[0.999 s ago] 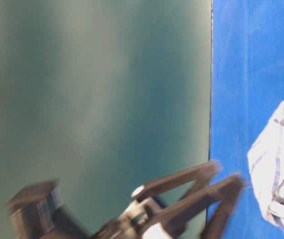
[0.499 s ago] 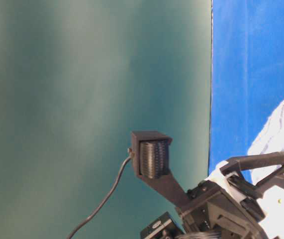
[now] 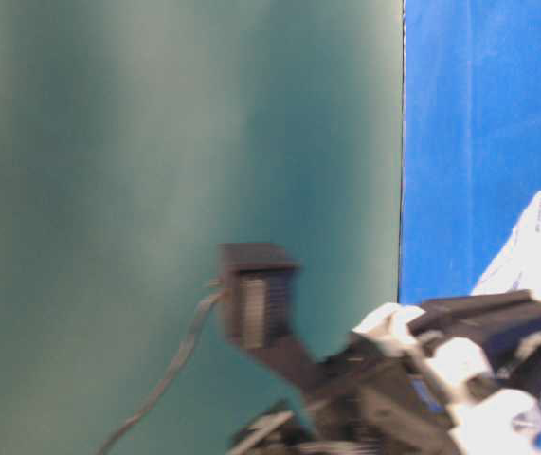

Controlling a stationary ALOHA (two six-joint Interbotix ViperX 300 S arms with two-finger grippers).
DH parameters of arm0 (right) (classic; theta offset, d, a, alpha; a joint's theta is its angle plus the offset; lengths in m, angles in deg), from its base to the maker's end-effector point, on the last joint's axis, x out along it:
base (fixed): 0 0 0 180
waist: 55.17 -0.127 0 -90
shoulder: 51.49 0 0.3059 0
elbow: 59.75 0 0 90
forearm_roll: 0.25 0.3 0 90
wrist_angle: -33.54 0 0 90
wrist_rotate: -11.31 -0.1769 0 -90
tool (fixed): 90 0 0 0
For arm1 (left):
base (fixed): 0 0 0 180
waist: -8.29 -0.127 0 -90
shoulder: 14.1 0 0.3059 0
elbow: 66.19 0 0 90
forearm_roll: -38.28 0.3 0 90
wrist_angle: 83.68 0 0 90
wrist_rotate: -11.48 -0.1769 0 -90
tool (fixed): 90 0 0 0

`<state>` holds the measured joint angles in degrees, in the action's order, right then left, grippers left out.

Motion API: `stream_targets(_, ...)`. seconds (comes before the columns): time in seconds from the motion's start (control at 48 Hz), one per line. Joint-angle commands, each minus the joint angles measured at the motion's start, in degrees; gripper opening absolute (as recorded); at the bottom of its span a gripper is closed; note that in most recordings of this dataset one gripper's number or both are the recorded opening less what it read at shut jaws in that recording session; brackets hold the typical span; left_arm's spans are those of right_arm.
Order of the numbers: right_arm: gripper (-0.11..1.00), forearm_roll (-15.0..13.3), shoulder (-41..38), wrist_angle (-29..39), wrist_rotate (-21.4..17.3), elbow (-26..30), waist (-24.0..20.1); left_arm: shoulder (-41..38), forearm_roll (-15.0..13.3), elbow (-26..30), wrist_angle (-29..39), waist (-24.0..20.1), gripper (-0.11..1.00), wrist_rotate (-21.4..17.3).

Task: Hand over the towel.
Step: 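Reach the left gripper to the striped towel and grasp it, then lift the towel with the left gripper toward the table center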

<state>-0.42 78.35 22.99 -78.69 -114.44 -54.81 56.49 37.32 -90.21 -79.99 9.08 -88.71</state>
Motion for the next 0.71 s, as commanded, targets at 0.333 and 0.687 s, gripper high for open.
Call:
stream_targets(0.333,0.0,-0.1,0.1,-0.7,0.0,1.7,0.1,20.3,-0.1,3.7,-4.5,3.0,0.09,0.4)
stream_targets(0.687,0.0,-0.1,0.0,-1.1,0.1,1.7,0.1,29.9,-0.2,-2.1,-17.8,4.9,0.09,0.6)
